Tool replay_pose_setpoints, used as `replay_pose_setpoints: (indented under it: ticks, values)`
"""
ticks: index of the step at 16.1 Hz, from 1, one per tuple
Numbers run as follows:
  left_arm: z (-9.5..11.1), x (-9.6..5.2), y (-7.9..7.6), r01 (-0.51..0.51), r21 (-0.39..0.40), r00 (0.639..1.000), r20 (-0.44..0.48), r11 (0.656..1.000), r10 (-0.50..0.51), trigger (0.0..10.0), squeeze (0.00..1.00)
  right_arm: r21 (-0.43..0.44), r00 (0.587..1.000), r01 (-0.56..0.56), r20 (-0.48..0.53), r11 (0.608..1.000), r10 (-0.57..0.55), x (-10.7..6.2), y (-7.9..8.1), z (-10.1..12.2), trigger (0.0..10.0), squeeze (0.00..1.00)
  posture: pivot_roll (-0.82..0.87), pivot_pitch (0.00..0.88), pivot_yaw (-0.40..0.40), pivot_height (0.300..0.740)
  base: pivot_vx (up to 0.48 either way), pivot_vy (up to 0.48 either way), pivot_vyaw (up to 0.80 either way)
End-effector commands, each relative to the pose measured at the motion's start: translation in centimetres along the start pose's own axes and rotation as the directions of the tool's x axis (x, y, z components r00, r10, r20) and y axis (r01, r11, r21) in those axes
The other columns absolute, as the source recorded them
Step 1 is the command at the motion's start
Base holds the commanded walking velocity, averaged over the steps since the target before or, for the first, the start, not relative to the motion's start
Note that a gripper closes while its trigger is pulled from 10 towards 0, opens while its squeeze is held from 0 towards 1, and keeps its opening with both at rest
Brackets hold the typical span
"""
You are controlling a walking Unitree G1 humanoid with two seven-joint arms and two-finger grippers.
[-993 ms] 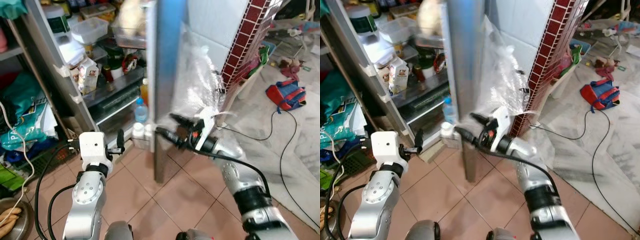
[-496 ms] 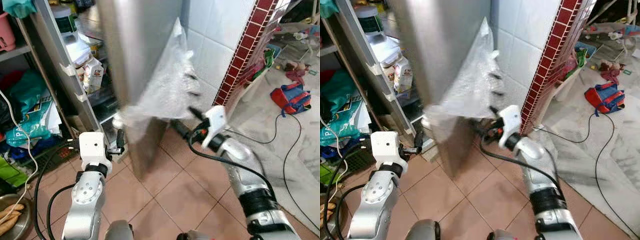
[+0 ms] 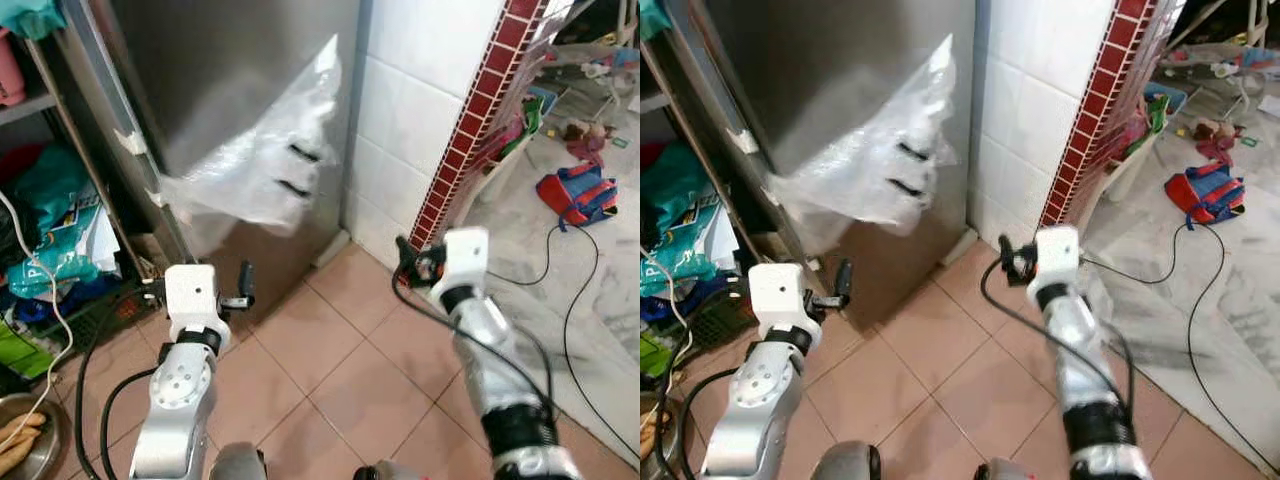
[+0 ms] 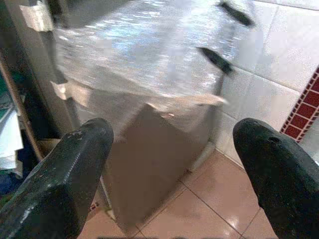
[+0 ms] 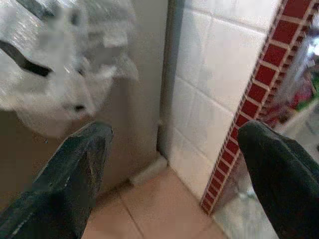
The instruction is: Restocking fridge
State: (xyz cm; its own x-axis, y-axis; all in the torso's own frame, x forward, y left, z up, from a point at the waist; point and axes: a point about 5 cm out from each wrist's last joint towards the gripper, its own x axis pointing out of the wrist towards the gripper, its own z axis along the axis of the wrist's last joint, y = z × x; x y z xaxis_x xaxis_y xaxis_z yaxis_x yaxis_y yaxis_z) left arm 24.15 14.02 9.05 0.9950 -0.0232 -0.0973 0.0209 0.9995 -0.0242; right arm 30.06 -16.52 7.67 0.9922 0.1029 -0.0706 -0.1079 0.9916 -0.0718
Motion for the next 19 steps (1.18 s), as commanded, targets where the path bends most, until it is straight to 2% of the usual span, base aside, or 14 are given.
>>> replay_pose_setpoints:
  ticks: [1,2,4,5,6,8,9,14,15,16,17,18,19]
  values:
    - [-0.1,0.1,-0.3,0.015,-0.004,1.0,-0.001,1.0,-0.015,10.0,0.0,-0.022,0.999,0.03,-0.035,0.999,-0.031,0.2,0.2,-0.1,10.0,0.0,0.11,0.0,0.007,0.74,0.0,0.0,0.0]
    - [-0.1,0.2,-0.3,0.016,-0.005,1.0,-0.002,1.0,-0.016,10.0,0.0,-0.023,0.998,0.048,-0.043,0.999,-0.049,0.2,0.2,-0.2,10.0,0.0,0.1,0.0,0.011,0.74,0.0,0.0,0.0]
    - [-0.3,0.4,-0.5,0.015,-0.004,1.0,-0.003,1.0,-0.015,10.0,0.0,-0.007,0.998,-0.014,-0.054,1.0,0.013,0.4,0.8,0.0,10.0,0.0,0.09,0.0,0.017,0.74,0.0,0.0,0.0]
    - [-0.4,0.5,-0.7,0.02,-0.004,1.0,-0.003,1.0,-0.02,10.0,0.0,-0.017,0.994,-0.107,0.002,0.994,0.107,0.6,1.3,0.6,10.0,0.0,0.09,0.0,0.02,0.74,0.0,0.0,0.0]
    - [-0.4,0.7,-0.9,0.026,-0.008,1.0,-0.002,1.0,-0.026,10.0,0.0,-0.065,0.998,-0.051,0.033,0.997,0.053,0.7,1.1,0.9,10.0,0.0,0.09,0.0,0.02,0.74,0.0,0.0,0.0]
    - [-0.4,1.1,-1.1,0.021,0.009,1.0,0.009,1.0,-0.021,10.0,0.0,-0.032,0.983,-0.179,0.044,0.983,0.18,0.4,1.9,1.2,10.0,0.0,0.08,0.0,0.024,0.74,0.0,0.0,0.0]
    - [-0.3,1.4,-1.2,0.024,0.02,0.999,0.02,1.0,-0.024,10.0,0.0,-0.08,0.978,-0.196,0.061,0.977,0.201,0.4,2.3,1.4,10.0,0.0,0.08,0.0,0.024,0.74,0.0,0.0,0.8]
    - [0.3,2.7,-1.1,0.025,0.039,0.999,0.043,0.999,-0.027,10.0,0.0,-0.011,0.985,-0.161,0.053,0.987,0.161,1.4,1.8,1.4,10.0,0.0,0.08,0.0,0.038,0.74,0.0,0.0,0.79]
    - [0.5,3.0,-1.0,0.022,0.044,0.998,0.049,0.999,-0.024,10.0,0.0,0.057,0.991,-0.133,0.018,0.989,0.132,1.7,1.4,1.1,10.0,0.0,0.08,0.0,0.045,0.74,0.0,0.0,0.0]
    - [0.6,3.1,-1.0,0.02,0.046,0.998,0.054,0.999,-0.023,10.0,0.0,0.073,0.992,-0.126,-0.011,0.989,0.127,1.8,1.2,0.8,10.0,0.0,0.08,0.0,0.051,0.74,0.0,0.0,0.0]
    - [0.8,3.2,-0.9,0.024,0.055,0.998,0.061,0.998,-0.027,10.0,0.0,0.044,0.991,-0.134,-0.017,0.99,0.135,1.8,1.2,0.7,10.0,0.0,0.09,0.0,0.06,0.74,0.0,0.0,0.0]
    - [0.8,3.1,-0.9,0.03,0.065,0.997,0.066,0.997,-0.034,10.0,0.0,-0.021,0.991,-0.131,-0.002,0.991,0.131,1.7,1.4,1.0,10.0,0.0,0.08,0.0,0.063,0.74,0.0,0.0,0.0]
    - [0.6,2.8,-1.0,0.043,0.073,0.997,0.063,0.996,-0.047,10.0,0.0,-0.007,0.989,-0.147,-0.029,0.989,0.146,1.2,2.0,0.5,10.0,0.0,0.07,0.0,0.059,0.74,0.0,0.0,0.0]
